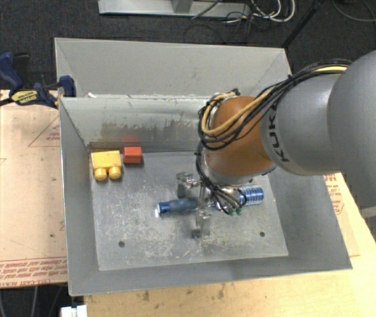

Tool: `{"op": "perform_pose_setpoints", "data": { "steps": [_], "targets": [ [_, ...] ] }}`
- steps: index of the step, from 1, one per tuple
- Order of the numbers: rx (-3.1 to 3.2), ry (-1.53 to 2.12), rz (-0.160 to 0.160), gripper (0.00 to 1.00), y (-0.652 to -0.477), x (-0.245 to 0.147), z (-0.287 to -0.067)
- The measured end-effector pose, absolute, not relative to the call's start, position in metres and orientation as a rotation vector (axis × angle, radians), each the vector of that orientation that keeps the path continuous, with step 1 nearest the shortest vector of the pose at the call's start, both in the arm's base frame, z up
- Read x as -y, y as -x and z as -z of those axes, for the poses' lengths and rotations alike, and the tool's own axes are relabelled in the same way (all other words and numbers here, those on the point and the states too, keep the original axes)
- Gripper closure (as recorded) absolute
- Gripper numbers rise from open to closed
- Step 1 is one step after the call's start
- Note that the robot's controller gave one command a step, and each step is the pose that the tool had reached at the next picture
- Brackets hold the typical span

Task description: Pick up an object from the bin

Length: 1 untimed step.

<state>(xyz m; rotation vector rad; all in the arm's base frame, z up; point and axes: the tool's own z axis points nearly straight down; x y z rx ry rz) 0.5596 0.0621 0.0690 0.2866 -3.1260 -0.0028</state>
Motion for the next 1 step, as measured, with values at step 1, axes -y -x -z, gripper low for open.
{"op": "perform_pose_setpoints", "data": {
  "steps": [1],
  "targets": [
    [3.131, -0.284, 0.002, 1.0, -0.5613, -0.0617, -0.0705]
  ]
}}
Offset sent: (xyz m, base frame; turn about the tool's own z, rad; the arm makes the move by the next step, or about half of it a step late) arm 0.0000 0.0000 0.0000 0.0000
